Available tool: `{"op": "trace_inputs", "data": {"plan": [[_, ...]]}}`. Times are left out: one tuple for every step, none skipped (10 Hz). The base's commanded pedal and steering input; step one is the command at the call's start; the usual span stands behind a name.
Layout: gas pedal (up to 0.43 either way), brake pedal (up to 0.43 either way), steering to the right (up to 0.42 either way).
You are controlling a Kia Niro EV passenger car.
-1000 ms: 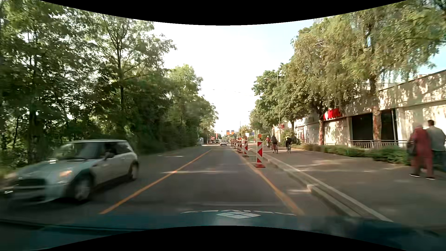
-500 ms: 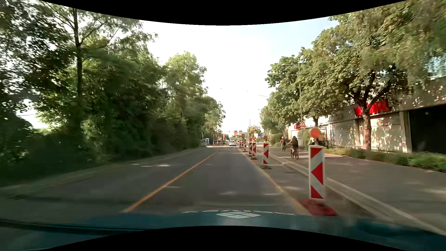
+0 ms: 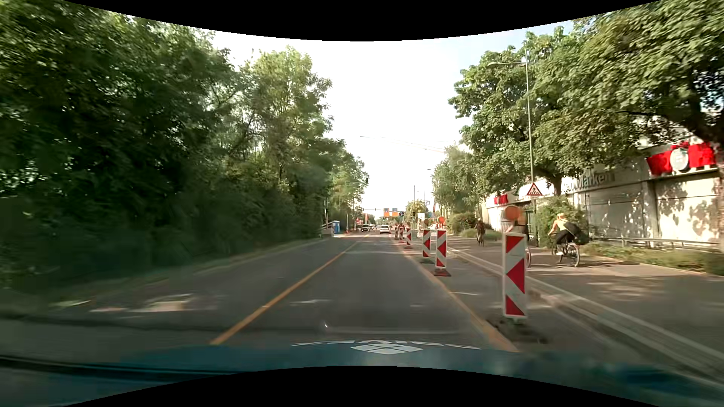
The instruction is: Follow the waypoints while adhering to traffic rules and regulations
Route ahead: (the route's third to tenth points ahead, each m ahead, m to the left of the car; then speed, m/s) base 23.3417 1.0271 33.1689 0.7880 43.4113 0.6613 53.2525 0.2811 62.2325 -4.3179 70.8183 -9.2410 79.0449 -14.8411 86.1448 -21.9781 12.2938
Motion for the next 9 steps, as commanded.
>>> {"op": "trace_inputs", "data": {"plan": [[0.157, 0.000, -0.002], [0.157, 0.000, -0.003], [0.157, 0.000, -0.002], [0.157, 0.000, -0.003], [0.157, 0.000, -0.002], [0.150, 0.000, -0.002], [0.138, 0.000, -0.001], [0.130, 0.000, -0.002], [0.118, 0.000, -0.002]]}}
